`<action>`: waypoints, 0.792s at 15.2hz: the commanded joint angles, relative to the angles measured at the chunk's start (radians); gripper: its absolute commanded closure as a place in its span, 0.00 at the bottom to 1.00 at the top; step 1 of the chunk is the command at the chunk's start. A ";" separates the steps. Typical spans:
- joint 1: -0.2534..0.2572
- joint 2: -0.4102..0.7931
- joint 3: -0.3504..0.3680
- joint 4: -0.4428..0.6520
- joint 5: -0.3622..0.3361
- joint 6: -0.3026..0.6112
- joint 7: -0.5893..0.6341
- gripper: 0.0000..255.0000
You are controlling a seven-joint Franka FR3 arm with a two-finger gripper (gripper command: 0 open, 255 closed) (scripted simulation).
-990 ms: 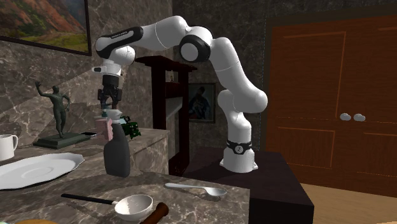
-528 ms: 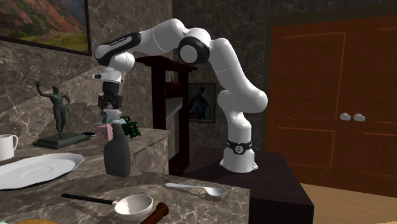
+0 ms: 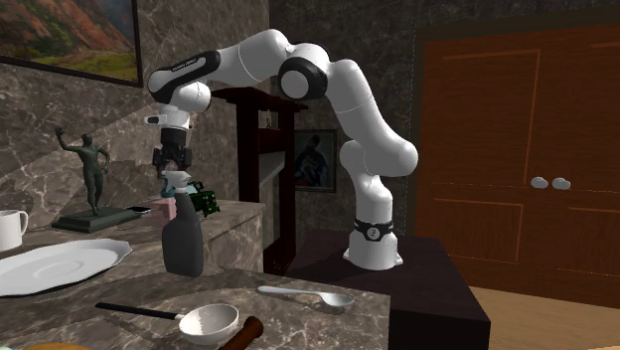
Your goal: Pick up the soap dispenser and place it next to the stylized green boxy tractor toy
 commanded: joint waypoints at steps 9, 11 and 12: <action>-0.017 -0.037 -0.030 0.079 -0.042 -0.093 0.028 0.00; -0.017 -0.037 -0.030 0.079 -0.042 -0.093 0.028 0.00; -0.017 -0.037 -0.030 0.079 -0.042 -0.093 0.028 0.00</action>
